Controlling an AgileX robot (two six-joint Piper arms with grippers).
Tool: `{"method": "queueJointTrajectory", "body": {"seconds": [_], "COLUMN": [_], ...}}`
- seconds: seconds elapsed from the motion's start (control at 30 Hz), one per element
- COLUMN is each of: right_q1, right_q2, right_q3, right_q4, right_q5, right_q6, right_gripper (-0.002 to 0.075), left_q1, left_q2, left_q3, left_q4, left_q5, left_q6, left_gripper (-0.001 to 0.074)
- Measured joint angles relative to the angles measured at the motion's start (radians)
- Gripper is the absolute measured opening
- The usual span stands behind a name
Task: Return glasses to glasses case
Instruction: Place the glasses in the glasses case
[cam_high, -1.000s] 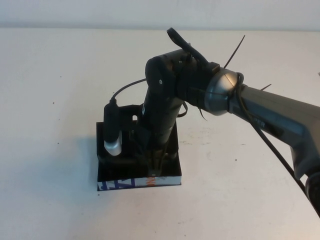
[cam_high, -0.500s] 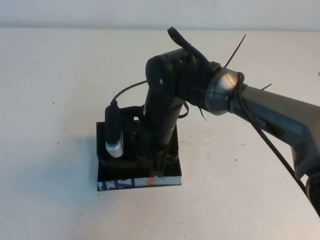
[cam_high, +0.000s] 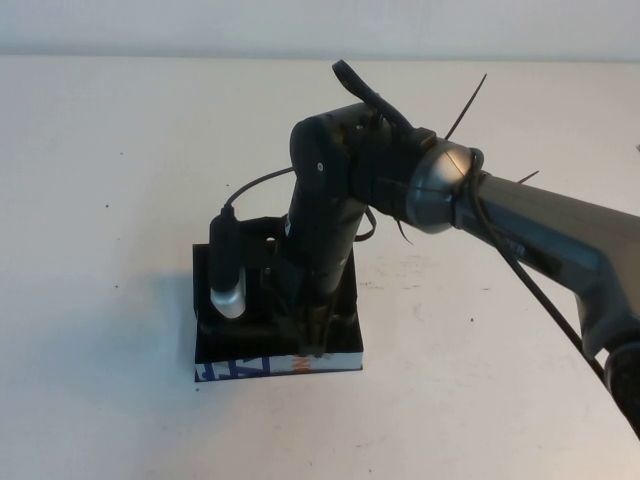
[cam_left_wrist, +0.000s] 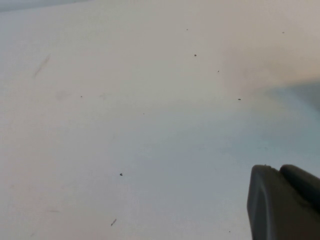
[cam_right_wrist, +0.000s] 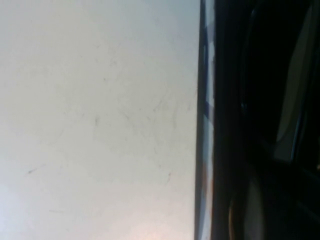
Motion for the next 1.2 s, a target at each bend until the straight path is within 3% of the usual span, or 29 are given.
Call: {"method": "queueJointTrajectory", "body": {"seconds": [0.47,0.7,0.83,1.03,1.2], "right_q1": [0.0,-0.002,-0.002,-0.002,-0.002], "right_q2": [0.02,0.008,-0.029,-0.118,-0.183], "right_q3": [0.0,0.0,0.0,0.0,0.0], "right_q4": [0.004,0.004,0.002,-0.003,-0.003], "right_q5": [-0.01,-0.01,-0.01,0.013,0.018], "right_q6": [-0.021,-0.021,-0.021,-0.014,0.037], "right_gripper": [0.0045,0.026,0.0307,0.0296,0.0188], "left_q1": [0.0,0.0,0.0,0.0,0.0], "left_q2": [0.0,0.0,0.0,0.0,0.0], "left_q3": [0.0,0.0,0.0,0.0,0.0], "left_q4": [0.0,0.0,0.0,0.0,0.0], "left_q5": [0.0,0.0,0.0,0.0,0.0], "left_q6": [0.0,0.0,0.0,0.0,0.0], "left_gripper": [-0.0001,-0.0001,-0.0001,-0.0001,-0.0001]}}
